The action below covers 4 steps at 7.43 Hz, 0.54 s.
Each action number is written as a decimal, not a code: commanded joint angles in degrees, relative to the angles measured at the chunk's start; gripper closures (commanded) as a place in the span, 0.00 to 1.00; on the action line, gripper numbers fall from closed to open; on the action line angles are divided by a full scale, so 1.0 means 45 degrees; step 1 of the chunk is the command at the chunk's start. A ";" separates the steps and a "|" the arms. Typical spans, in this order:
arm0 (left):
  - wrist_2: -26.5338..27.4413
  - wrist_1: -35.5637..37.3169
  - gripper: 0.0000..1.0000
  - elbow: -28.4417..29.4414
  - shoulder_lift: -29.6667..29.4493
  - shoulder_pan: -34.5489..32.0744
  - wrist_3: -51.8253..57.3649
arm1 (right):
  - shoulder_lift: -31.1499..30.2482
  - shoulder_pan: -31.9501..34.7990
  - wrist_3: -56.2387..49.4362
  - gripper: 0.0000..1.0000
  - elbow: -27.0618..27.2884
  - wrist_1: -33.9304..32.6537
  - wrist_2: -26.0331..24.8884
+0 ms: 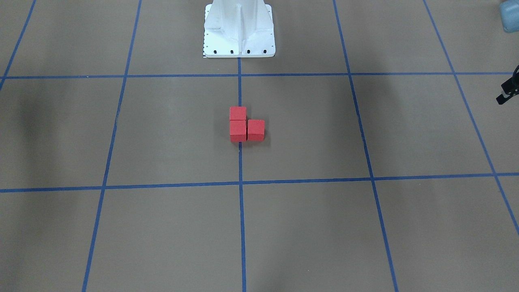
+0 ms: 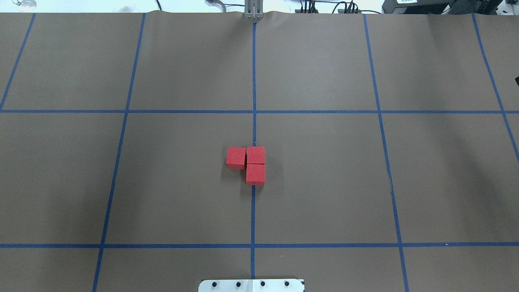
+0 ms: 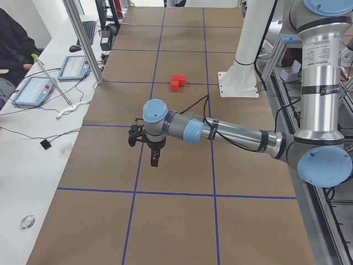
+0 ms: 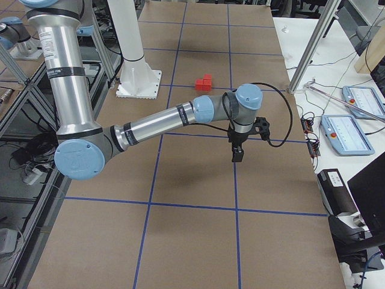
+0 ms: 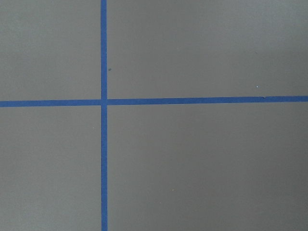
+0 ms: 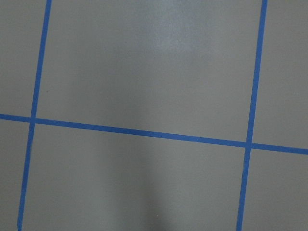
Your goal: Form red blocks into L shape at center
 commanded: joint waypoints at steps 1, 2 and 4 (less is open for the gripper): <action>-0.0062 0.0036 0.00 -0.0010 0.0029 -0.0006 -0.0006 | -0.0173 -0.0199 0.0288 0.01 -0.0475 0.0834 -0.0009; -0.0063 0.0055 0.00 0.0145 0.0087 -0.0007 -0.0006 | -0.0192 -0.0179 0.0288 0.01 -0.0341 0.0835 -0.0009; -0.0063 0.0095 0.00 0.0555 0.0146 -0.0220 0.0013 | -0.0309 -0.0121 0.0036 0.01 -0.0398 0.0894 -0.0009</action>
